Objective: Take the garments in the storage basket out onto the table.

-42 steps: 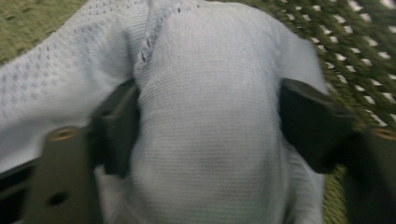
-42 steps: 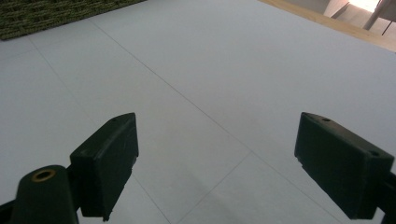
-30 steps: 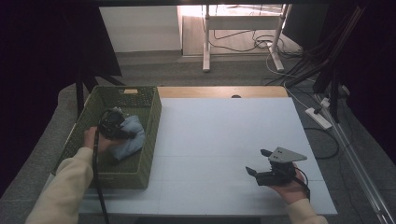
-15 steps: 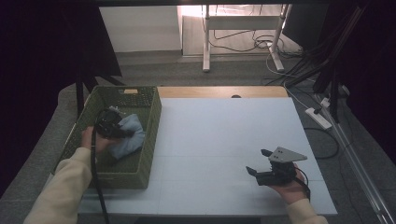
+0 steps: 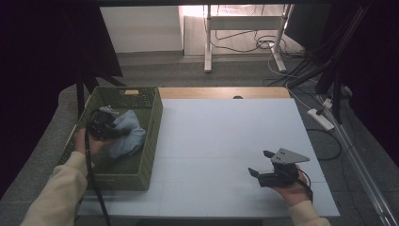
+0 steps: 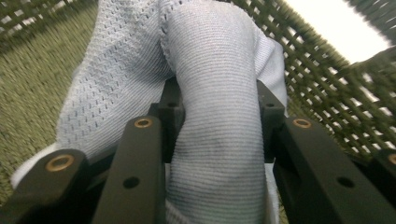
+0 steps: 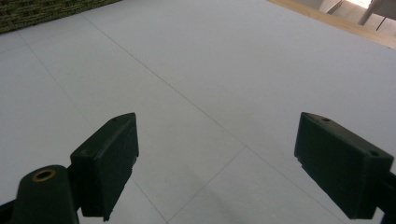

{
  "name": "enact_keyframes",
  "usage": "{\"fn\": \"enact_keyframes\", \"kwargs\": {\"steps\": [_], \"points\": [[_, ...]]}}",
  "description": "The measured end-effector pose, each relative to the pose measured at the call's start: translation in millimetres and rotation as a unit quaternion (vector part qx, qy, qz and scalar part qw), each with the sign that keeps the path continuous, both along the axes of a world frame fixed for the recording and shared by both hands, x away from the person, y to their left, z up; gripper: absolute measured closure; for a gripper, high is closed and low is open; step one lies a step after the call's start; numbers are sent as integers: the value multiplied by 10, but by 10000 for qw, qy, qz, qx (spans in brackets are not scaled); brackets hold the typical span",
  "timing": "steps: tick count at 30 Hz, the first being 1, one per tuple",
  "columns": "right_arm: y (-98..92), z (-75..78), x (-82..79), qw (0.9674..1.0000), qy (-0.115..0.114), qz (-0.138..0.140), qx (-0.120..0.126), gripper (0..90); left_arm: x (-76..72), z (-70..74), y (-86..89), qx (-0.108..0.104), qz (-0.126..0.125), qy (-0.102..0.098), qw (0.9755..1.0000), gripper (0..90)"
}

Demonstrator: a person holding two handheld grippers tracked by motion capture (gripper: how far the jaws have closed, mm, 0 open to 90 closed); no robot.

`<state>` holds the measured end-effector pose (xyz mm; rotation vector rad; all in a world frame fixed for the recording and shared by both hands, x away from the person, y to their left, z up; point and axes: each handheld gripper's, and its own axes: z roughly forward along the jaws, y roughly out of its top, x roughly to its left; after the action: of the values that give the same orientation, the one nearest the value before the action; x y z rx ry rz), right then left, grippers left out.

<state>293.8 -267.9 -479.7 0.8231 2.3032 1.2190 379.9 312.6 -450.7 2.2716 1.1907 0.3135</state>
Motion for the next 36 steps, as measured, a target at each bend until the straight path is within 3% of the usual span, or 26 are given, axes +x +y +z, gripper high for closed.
{"fn": "enact_keyframes", "kwargs": {"steps": [14,22,36], "points": [[3,-4,0,10000,1,10,-10,140,-88,91,52,-229,63,-299,9993,648],[5,-5,-1,10000,-4,14,-11,141,-108,125,52,-328,64,-359,9988,648],[6,-9,0,10000,-5,5,-14,140,-148,215,139,-540,274,-580,9965,649]]}}
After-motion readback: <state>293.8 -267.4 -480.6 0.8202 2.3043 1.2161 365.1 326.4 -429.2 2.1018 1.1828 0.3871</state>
